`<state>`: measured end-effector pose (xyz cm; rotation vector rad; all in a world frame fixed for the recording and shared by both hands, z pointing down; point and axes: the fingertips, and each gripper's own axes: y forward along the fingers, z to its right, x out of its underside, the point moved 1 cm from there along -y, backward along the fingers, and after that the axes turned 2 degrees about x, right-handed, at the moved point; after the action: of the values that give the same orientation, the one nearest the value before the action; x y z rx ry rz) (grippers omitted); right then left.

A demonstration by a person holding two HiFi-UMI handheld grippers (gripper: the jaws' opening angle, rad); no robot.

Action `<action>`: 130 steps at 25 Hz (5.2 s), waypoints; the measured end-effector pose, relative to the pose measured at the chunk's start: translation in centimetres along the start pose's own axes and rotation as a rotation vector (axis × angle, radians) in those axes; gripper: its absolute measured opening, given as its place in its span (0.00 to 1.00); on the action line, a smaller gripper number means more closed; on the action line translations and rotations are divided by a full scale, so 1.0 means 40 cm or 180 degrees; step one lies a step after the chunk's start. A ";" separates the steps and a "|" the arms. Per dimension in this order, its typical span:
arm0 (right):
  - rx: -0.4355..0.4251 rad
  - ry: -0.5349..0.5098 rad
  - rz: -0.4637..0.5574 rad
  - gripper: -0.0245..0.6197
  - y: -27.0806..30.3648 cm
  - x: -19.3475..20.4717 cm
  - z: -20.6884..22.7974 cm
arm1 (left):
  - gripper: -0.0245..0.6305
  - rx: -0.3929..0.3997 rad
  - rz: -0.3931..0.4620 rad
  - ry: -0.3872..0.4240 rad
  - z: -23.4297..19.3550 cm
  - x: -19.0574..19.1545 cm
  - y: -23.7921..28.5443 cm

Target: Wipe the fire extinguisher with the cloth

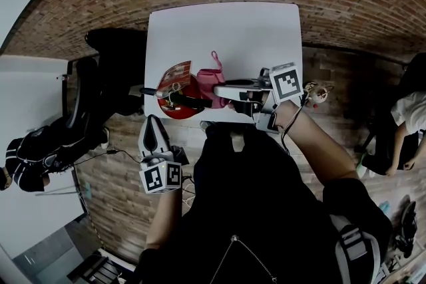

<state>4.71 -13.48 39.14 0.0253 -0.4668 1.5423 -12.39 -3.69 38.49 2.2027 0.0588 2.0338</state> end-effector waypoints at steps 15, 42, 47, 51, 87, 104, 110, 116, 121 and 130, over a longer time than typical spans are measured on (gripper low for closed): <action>0.0553 0.0140 0.0611 0.19 -0.161 0.043 0.159 | 0.08 0.0337 -0.0026 0.0084 0.037 -0.022 -0.015; 0.2383 0.0736 0.0984 0.19 -0.272 0.398 0.850 | 0.08 0.0825 -0.0441 0.0190 -0.015 0.075 -0.075; 0.2475 0.0741 0.0989 0.19 -0.258 0.416 0.884 | 0.08 0.0835 -0.0452 0.0203 -0.033 0.075 -0.075; 0.2460 0.0725 0.1015 0.19 -0.244 0.412 0.893 | 0.08 0.0831 -0.0460 0.0226 -0.046 0.075 -0.070; 0.1750 0.0712 0.1397 0.19 -0.143 0.321 0.571 | 0.08 0.1124 -0.0220 0.0117 -0.012 0.008 -0.022; 0.1333 0.0732 0.1597 0.19 -0.082 0.267 0.345 | 0.08 0.1102 -0.0056 0.0019 -0.008 -0.016 -0.026; 0.1104 0.0588 0.1618 0.19 -0.049 0.233 0.241 | 0.08 0.1096 -0.0033 0.0005 -0.008 -0.015 -0.024; 0.0800 0.0569 0.1579 0.19 -0.030 0.206 0.153 | 0.08 0.0992 0.0004 0.0010 -0.009 -0.016 -0.026; 0.0562 0.0567 0.1530 0.19 -0.013 0.182 0.093 | 0.08 0.0867 0.0021 0.0011 -0.011 -0.010 -0.027; 0.0104 0.0627 0.1432 0.19 -0.013 0.156 0.032 | 0.08 0.0640 0.0052 0.0053 0.001 -0.003 -0.035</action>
<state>4.61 -7.93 42.34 -0.2182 -0.3010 1.9706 -12.27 -2.34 38.19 2.3073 0.2591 2.1403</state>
